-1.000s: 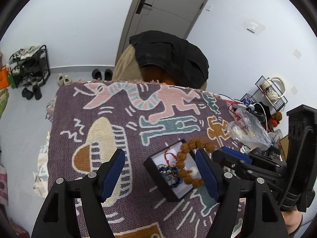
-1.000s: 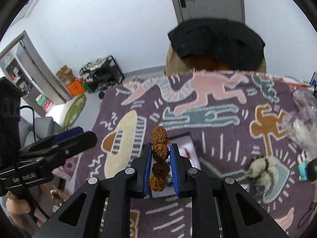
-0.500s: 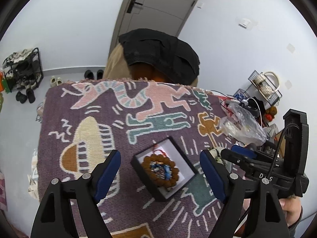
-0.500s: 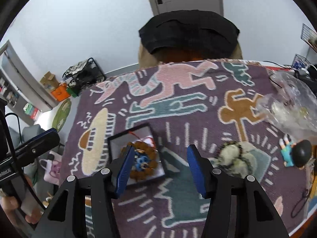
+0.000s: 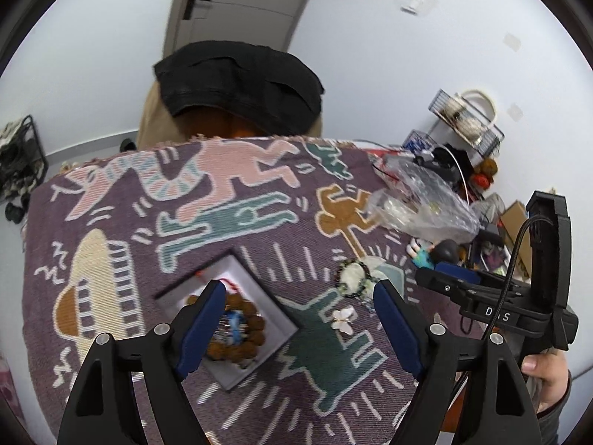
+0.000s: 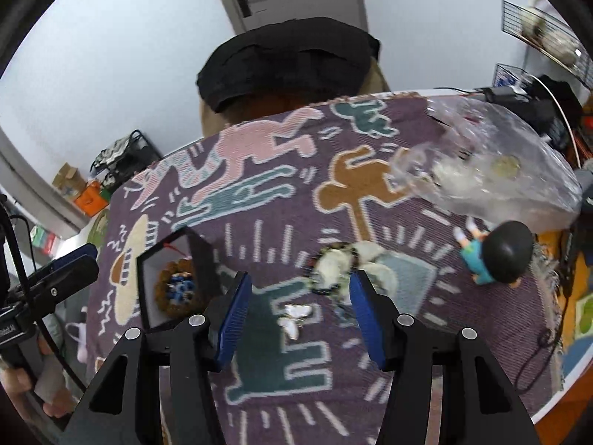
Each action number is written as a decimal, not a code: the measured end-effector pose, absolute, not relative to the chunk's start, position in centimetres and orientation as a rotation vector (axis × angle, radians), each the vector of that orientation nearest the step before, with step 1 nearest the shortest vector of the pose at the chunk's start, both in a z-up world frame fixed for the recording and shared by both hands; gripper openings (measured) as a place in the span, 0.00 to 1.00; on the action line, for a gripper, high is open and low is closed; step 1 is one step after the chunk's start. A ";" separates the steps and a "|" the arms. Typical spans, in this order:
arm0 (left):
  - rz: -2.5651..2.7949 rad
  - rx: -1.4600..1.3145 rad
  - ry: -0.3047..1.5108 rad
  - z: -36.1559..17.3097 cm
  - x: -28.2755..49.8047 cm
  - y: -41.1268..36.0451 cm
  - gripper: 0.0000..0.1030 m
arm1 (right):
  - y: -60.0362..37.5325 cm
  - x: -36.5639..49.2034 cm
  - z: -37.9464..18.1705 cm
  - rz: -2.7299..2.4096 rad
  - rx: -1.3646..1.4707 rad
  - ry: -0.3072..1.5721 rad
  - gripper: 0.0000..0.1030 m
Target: Organize jewelry
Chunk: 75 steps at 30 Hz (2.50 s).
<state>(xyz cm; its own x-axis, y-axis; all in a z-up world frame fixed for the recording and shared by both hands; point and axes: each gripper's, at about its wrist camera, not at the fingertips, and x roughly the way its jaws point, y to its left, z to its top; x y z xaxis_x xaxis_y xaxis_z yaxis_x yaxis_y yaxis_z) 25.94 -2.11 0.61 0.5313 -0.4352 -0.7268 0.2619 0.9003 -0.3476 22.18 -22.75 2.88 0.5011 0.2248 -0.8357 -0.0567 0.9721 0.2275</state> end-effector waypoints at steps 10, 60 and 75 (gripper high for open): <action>-0.522 -0.095 0.992 -1.8 26.3 -9.5 0.63 | -28.4 20.6 0.5 0.114 0.237 1.042 0.53; -0.374 0.206 1.251 -13.3 29.8 -18.5 0.37 | -29.5 21.9 -8.5 0.123 0.374 1.155 0.33; -0.381 0.094 1.214 -11.1 30.2 -15.4 0.28 | -29.1 23.7 -9.4 0.116 0.426 1.200 0.19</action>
